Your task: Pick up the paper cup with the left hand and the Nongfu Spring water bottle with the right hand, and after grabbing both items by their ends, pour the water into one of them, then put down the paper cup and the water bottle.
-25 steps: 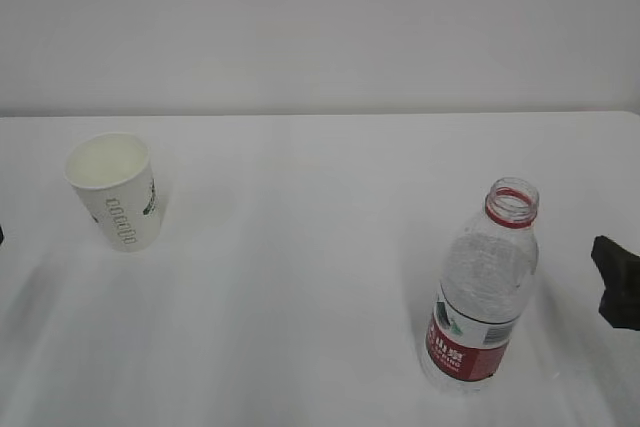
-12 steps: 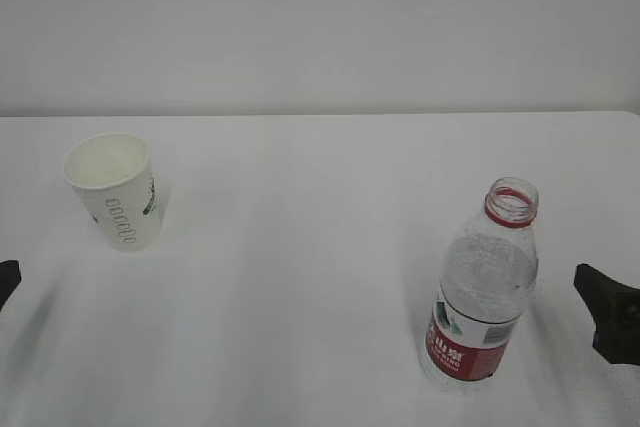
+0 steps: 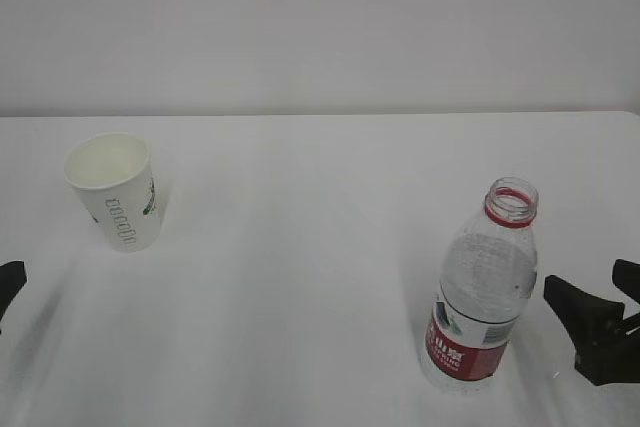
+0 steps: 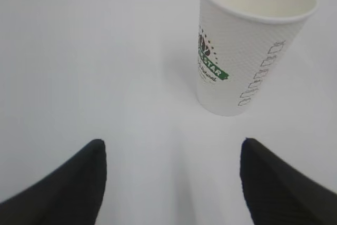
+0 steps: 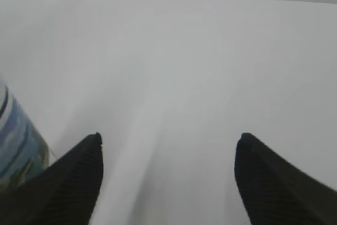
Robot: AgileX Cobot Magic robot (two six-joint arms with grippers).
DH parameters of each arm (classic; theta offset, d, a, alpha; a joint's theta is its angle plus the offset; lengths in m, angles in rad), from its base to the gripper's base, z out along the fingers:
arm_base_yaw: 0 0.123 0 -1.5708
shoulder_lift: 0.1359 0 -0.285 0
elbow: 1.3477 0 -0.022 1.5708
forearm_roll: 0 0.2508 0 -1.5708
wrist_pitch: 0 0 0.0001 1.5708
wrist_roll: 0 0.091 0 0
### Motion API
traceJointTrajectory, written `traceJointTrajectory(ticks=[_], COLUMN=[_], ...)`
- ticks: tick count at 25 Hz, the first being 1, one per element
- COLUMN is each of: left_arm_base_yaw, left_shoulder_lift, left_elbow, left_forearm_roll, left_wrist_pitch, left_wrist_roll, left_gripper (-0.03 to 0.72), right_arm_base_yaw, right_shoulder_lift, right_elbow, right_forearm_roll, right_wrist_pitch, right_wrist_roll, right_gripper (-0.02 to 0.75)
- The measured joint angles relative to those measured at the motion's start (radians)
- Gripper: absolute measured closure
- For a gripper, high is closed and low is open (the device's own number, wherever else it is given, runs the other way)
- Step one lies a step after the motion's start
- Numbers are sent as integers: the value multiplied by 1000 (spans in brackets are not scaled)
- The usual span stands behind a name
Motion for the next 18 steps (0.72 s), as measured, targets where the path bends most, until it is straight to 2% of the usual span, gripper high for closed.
traceJointTrajectory(ticks=[10, 18], left_arm_base_yaw=[0, 0], left_shoulder_lift=[0, 0], left_elbow=[0, 0], left_forearm_roll=[1, 2], left_wrist_pitch=[-2, -2], left_wrist_roll=[0, 0], left_gripper=[133, 147], right_arm_base_yaw=[0, 0], right_shoulder_lift=[0, 0], right_elbow=[0, 0], right_forearm_roll=[-77, -152], right_wrist_pitch=[2, 89], right_wrist_roll=[0, 0], right_gripper=[150, 151])
